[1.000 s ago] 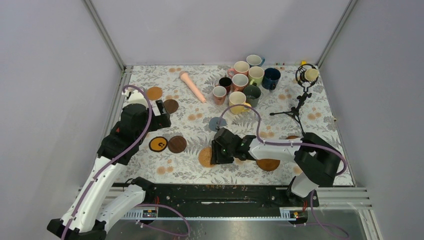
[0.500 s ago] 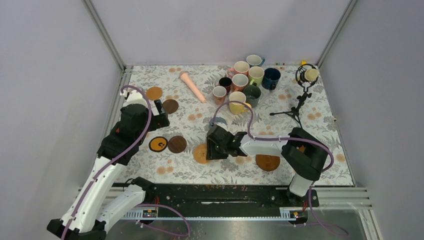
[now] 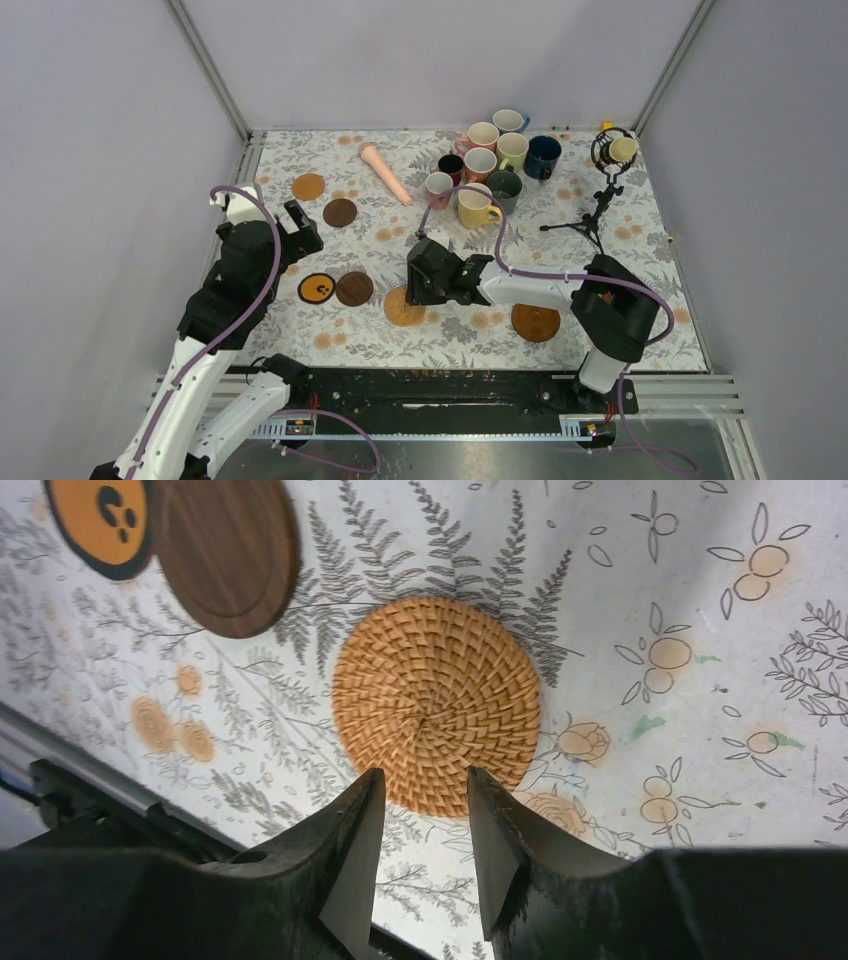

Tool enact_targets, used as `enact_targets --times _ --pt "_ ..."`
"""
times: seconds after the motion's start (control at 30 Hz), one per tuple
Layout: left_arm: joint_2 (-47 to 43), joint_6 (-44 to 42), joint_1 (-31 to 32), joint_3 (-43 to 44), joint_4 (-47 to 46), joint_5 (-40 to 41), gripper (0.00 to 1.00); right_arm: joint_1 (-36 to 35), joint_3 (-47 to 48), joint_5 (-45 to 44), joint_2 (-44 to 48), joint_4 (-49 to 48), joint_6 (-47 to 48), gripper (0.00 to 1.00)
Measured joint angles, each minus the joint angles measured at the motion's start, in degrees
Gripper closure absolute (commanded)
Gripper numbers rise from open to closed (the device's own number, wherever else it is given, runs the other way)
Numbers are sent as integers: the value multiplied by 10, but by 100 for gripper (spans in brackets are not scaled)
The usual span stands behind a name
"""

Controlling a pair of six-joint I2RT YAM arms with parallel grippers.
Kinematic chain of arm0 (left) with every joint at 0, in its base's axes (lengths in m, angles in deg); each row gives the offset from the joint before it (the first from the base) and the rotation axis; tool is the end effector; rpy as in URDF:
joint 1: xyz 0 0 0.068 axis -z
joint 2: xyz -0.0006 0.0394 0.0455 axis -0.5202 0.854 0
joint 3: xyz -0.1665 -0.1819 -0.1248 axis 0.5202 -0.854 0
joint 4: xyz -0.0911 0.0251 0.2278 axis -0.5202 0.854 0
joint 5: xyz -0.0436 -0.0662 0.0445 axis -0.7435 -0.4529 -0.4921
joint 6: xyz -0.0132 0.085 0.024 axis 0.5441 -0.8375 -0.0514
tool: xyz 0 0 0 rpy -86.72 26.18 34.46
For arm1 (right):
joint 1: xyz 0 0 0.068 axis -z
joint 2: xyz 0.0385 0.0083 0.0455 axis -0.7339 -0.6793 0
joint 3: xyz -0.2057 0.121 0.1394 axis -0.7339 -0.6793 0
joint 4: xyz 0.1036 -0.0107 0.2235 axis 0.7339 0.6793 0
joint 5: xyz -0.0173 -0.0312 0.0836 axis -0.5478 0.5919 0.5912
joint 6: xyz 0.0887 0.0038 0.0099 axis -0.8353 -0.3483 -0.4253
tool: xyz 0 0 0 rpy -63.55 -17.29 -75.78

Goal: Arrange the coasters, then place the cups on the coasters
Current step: Move the coaster to the center of the board.

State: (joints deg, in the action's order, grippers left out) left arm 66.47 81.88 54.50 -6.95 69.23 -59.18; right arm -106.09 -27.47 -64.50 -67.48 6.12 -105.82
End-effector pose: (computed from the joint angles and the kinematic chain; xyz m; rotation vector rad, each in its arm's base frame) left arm 0.1468 -0.0226 0.3510 -0.3563 1.8958 -0.1014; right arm 0.2044 0.3217 0.1682 -0.2312 2.5057 0.6937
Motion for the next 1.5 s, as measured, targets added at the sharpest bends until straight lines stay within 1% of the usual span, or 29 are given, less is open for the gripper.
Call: enact_targets --times 0.2,0.4,0.67,0.93,1.4,1.5 --pt "-4 5 0 -3 0 12 1 0 0 28 10 -12 -13 58" --pt "-11 8 0 -7 2 19 1 -1 0 51 -30 -47 -29 59" --pt "-12 9 0 -7 2 26 1 -4 11 37 -63 -52 -36 60" --pt "-15 9 0 -7 2 27 1 0 65 -2 -106 -54 -9 60" --pt "-15 9 0 -7 2 30 1 26 83 0 -120 -61 36 58" --pt "-15 9 0 -7 2 30 1 30 85 5 -120 -61 43 55"
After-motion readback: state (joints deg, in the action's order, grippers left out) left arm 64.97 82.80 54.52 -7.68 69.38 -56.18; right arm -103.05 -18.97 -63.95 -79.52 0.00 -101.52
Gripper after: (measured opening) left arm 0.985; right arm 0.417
